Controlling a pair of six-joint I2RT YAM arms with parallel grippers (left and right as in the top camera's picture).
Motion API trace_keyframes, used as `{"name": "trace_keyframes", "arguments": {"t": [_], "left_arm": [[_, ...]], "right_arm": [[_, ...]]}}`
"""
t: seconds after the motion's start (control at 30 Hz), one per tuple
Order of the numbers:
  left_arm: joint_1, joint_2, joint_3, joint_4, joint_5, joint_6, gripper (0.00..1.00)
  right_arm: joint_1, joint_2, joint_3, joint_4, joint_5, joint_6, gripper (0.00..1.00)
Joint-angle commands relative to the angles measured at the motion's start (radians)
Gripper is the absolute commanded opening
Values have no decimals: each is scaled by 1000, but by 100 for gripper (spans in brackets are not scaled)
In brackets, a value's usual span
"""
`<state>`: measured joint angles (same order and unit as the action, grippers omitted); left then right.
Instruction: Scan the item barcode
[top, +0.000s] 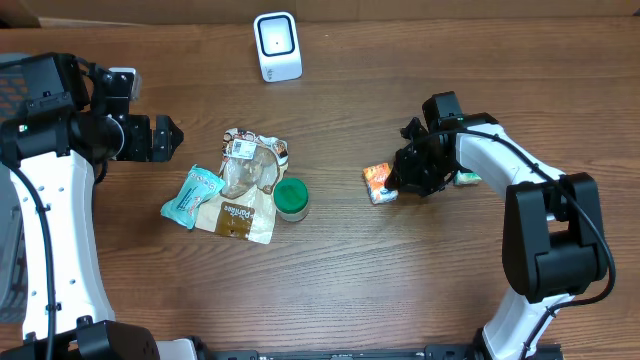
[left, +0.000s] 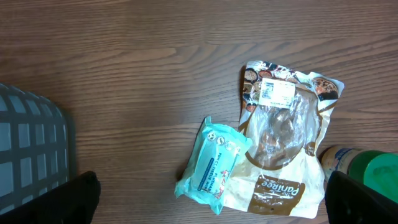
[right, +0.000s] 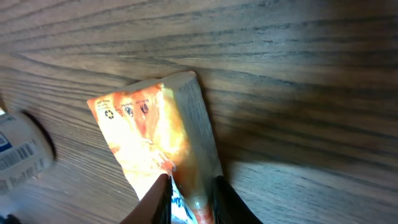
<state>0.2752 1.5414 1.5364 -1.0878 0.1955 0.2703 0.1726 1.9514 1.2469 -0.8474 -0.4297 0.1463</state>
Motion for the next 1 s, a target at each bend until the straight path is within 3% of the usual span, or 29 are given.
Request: {"name": "trace_keyframes", "arguments": {"t": [0.0,0.27,0.47,0.97], "left_arm": [[-1,-6,25,0,11,14,100],[-1,-6,25,0,11,14,99],[-1,-6,25,0,11,14,100],[-1,-6,25,0,11,14,99]], "right_arm": [[2,-14,-5,-2,-29,33,21],[-11,-68,99,-146,14,40,34],[-11,-76,82,-192,105,71,36],[-10,-76,-54,0,16,71,35]]}}
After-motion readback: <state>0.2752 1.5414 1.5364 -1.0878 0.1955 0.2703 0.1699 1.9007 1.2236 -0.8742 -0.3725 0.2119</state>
